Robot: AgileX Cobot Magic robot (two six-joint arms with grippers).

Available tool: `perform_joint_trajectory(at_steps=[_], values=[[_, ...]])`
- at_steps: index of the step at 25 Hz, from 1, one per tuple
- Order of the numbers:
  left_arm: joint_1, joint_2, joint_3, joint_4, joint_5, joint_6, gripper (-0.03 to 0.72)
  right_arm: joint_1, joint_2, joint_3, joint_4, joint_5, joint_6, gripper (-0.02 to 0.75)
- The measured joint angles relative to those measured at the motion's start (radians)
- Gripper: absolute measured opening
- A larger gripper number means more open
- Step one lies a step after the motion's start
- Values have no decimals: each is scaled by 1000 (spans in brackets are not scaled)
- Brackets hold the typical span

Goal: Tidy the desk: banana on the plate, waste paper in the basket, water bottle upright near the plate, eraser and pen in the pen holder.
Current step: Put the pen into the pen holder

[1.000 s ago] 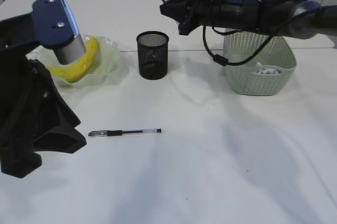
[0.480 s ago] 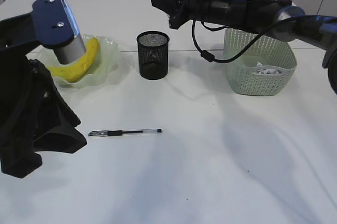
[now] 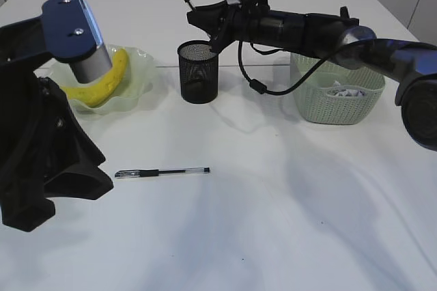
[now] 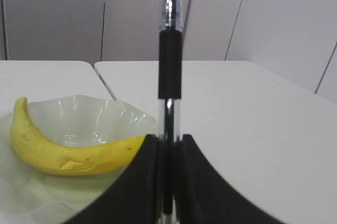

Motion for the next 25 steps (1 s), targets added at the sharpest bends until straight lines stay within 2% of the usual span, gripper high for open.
perform_joint_trajectory(at_steps=[10,25], values=[[0,0,0,-58,0,0,245,29,53,-84,0,-47,1,49],[0,0,0,-62,-19,-2,245,29,88,-90,2,-96,1,49]])
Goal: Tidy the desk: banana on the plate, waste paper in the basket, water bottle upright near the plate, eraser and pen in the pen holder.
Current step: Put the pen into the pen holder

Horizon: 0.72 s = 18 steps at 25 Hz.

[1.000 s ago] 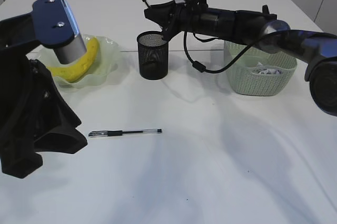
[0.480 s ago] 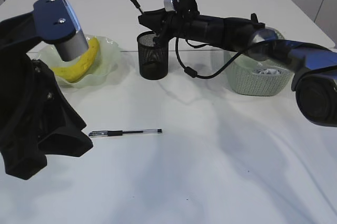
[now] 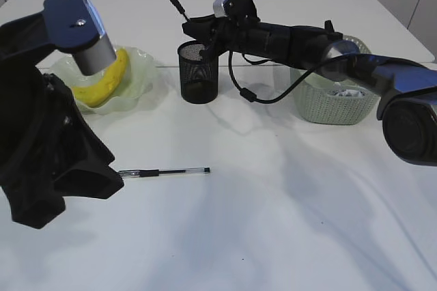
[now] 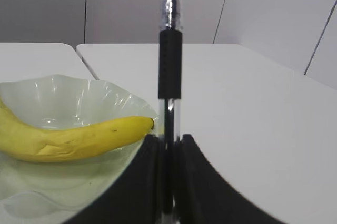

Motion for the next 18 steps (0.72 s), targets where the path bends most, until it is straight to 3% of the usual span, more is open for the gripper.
perform_joint_trajectory(at_steps=[18], values=[[0,0,0,0,-10,0,245,0,0,0,0,-14,0,50]])
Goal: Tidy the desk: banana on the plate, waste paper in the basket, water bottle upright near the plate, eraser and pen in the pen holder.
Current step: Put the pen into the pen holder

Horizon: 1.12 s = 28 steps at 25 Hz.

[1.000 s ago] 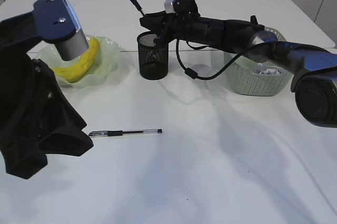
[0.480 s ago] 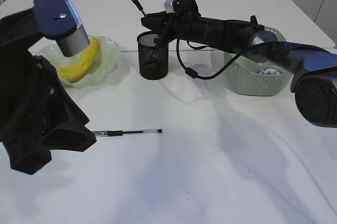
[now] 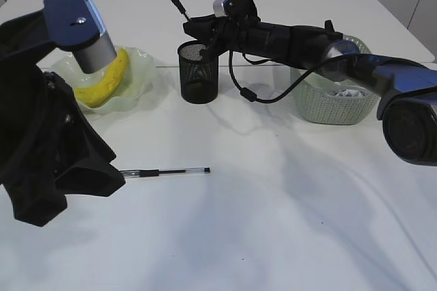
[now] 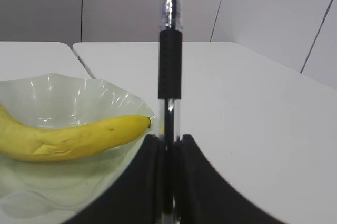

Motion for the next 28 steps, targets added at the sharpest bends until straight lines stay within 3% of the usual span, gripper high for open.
perform_joint_trajectory(at_steps=[20,22,25,28], values=[[0,0,0,0,-4,0,245,0,0,0,0,-10,3,63],[0,0,0,0,-6,0,245,0,0,0,0,-23,3,102],[0,0,0,0,-6,0,245,0,0,0,0,-32,3,244],[0,0,0,0,-6,0,245,0,0,0,0,-36,3,320]])
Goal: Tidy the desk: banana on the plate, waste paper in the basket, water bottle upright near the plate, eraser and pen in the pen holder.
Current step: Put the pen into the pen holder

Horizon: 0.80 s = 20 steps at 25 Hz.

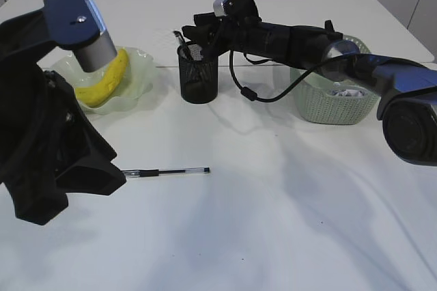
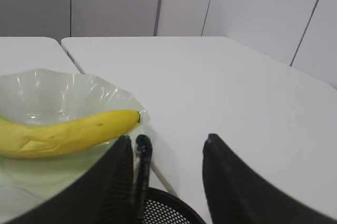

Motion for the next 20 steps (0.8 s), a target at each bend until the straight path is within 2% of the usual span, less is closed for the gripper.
perform_joint_trajectory(at_steps=[12,17,20], values=[[0,0,0,0,0,0,245,-2,-4,0,0,-22,26,345],[0,0,0,0,0,0,245,-18,-64,2,0,-48,176,345],[0,0,0,0,0,0,245,-26,-126,2,-118,-72,334,345]])
